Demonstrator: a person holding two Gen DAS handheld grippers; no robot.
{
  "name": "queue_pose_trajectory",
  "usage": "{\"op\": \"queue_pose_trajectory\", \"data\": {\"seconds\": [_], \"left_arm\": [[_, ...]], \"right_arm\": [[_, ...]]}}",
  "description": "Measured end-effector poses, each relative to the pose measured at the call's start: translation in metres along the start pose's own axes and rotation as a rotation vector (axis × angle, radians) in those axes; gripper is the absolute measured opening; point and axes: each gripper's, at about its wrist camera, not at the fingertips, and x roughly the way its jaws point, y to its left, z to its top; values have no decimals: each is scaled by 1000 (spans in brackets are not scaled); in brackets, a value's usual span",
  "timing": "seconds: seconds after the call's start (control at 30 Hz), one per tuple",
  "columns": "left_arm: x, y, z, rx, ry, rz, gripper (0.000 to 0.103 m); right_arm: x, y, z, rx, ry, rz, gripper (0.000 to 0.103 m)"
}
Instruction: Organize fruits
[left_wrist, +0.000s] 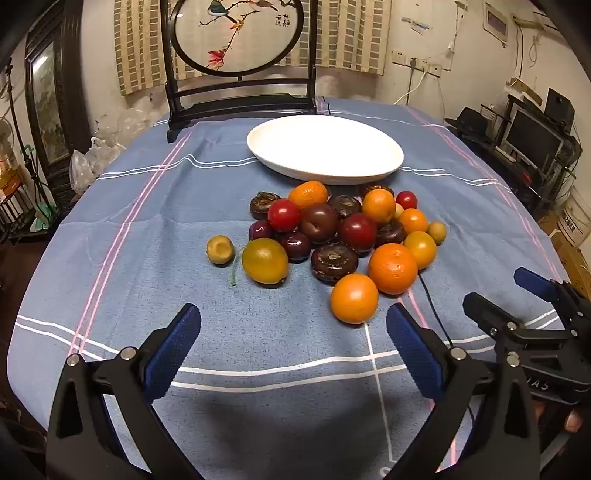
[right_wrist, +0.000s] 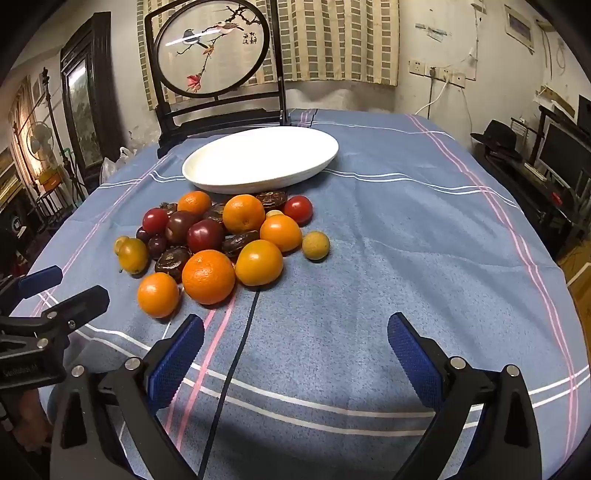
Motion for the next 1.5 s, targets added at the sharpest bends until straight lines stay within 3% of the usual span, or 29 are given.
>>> {"op": "queue_pose_trajectory", "data": {"seconds": [0.3,0.47,0.57,0.7,0.93,1.5], "left_arm": [[0,-11,-5,39,23,-20,98],[-2,-11,-7,35,-23,-15,98],[-7,-8,-9,13,-66,-67,98],[1,-7,-5,5,8,-73,98],[7,-11,-2,37,16,-14,98],[11,-5,-9,16,50,-12,98]], "right_arm": [[0,5,-1,-19,-8,-18,100],[0,2,-3,-7,-7,-15,100],[3,-1,-3,-6,2,-27,100],[4,-4,-3,5,7,-24,100],[6,-2,-3,-5,9,-22,100],[8,4,-8,-3,30,9,100]]}}
